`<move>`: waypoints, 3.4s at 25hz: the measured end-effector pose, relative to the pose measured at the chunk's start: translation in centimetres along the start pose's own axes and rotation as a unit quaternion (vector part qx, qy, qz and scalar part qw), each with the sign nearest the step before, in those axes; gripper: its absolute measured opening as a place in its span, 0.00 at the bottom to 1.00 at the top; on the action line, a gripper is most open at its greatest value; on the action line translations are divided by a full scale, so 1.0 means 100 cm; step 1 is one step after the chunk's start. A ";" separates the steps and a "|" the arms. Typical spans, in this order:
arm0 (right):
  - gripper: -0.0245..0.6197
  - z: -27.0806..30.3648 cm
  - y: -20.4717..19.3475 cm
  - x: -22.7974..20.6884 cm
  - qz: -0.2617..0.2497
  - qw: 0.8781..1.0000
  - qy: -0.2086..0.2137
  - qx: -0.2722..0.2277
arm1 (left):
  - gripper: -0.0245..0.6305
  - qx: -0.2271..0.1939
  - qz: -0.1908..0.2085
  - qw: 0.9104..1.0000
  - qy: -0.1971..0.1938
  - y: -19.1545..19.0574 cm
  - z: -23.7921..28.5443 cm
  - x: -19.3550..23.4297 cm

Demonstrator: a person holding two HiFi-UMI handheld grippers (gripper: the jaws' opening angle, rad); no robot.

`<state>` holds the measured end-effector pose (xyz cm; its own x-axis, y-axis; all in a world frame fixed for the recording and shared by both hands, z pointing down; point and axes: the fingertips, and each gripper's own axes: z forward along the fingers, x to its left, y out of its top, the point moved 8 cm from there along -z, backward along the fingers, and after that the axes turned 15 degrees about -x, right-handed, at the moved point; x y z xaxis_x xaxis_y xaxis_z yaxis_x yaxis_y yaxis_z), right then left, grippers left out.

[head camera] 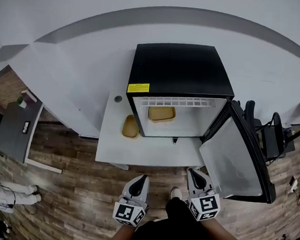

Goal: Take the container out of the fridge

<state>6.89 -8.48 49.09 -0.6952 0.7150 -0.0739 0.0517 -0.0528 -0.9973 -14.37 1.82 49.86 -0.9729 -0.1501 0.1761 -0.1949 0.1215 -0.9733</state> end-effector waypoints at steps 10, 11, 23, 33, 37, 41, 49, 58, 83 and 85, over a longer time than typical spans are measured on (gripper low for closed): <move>0.03 0.053 -0.009 -0.064 0.027 1.000 0.002 0.010 | 0.06 0.065 0.025 0.998 -0.006 -0.039 0.095 0.020; 0.03 0.057 -0.009 -0.068 0.027 1.000 0.007 0.012 | 0.06 0.069 0.028 0.997 -0.009 -0.042 0.103 0.021; 0.03 0.094 -0.005 -0.068 0.026 0.999 -0.042 0.019 | 0.06 0.095 0.048 0.992 -0.067 -0.071 0.179 0.074; 0.03 0.125 -0.003 -0.052 0.033 0.996 -0.085 0.013 | 0.06 0.112 0.104 0.981 -0.121 -0.102 0.249 0.107; 0.03 0.127 -0.001 -0.056 0.037 0.994 -0.105 0.014 | 0.06 0.163 0.120 0.968 -0.149 -0.123 0.275 0.108; 0.03 0.127 -0.001 -0.062 0.037 0.992 -0.119 0.013 | 0.06 0.193 0.135 0.961 -0.141 -0.144 0.299 0.115; 0.03 0.129 0.003 -0.079 0.026 0.991 -0.127 0.017 | 0.13 0.254 0.173 0.933 -0.187 -0.184 0.334 0.114; 0.03 0.127 0.004 -0.089 0.009 0.990 -0.136 0.027 | 0.31 0.334 0.230 0.885 -0.229 -0.218 0.376 0.122; 0.03 0.084 -0.010 -0.102 0.010 0.983 -0.170 0.072 | 0.19 0.409 0.262 0.830 -0.273 -0.264 0.399 0.127; 0.03 0.080 -0.013 -0.101 0.009 0.982 -0.170 0.076 | 0.14 0.411 0.262 0.829 -0.275 -0.264 0.400 0.127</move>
<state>8.12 -21.22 51.08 -0.8959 0.4400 -0.0620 -0.0235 -0.1862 -0.9822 -16.59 -42.50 71.94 -0.6486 -0.7405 -0.1758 0.6071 -0.3641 -0.7063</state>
